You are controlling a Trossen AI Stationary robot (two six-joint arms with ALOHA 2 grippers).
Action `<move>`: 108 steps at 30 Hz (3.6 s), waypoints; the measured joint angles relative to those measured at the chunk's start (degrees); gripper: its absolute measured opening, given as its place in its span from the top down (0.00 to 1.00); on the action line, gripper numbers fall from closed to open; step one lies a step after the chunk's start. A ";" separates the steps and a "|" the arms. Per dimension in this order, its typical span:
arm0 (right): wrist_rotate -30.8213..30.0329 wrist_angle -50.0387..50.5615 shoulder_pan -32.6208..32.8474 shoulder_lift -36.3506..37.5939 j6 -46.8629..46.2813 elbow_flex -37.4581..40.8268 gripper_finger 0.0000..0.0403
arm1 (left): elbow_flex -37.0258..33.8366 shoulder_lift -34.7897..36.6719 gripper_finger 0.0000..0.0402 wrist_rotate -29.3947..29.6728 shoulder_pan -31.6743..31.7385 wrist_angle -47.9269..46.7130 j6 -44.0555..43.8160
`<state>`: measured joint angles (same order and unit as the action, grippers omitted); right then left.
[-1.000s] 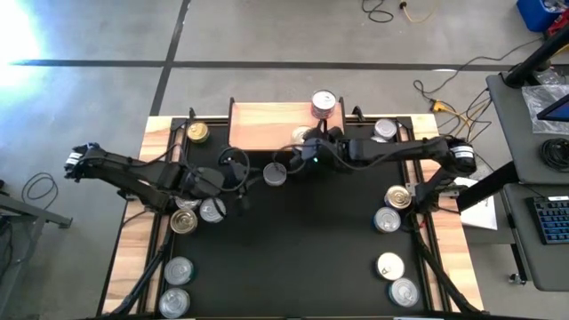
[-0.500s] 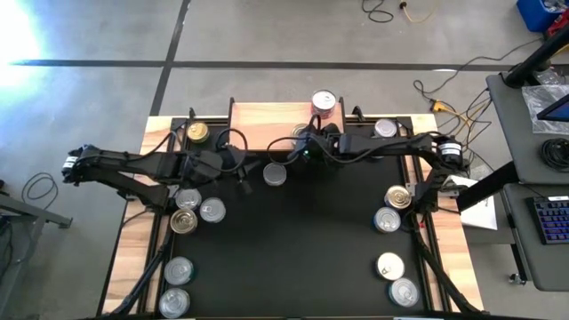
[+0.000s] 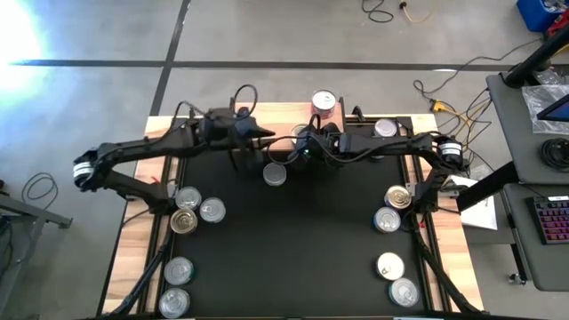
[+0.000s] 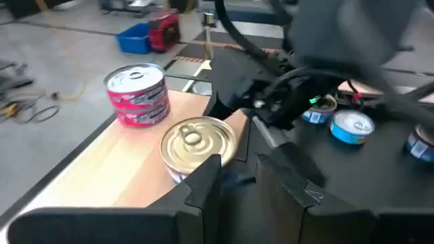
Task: Stack canned seafood by type on shelf
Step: Put the blue-pink tuna can on the shelf
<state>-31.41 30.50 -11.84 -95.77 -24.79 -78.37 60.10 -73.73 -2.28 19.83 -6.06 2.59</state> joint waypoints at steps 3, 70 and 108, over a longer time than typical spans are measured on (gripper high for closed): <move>0.22 -0.01 0.00 0.00 0.05 0.00 0.01 | 0.06 -4.47 0.81 -5.54 4.06 2.91 2.16; 12.41 21.04 0.16 0.94 11.37 -18.96 0.01 | 18.40 -26.78 0.78 -15.91 11.46 -4.77 10.17; 28.60 7.52 -12.62 -11.19 28.62 -22.06 0.98 | 3.66 23.56 0.54 11.82 -3.34 -25.07 -9.35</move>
<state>-2.81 38.02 -24.45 -106.96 3.83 -100.42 63.76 -50.17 9.54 16.49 -31.14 -6.77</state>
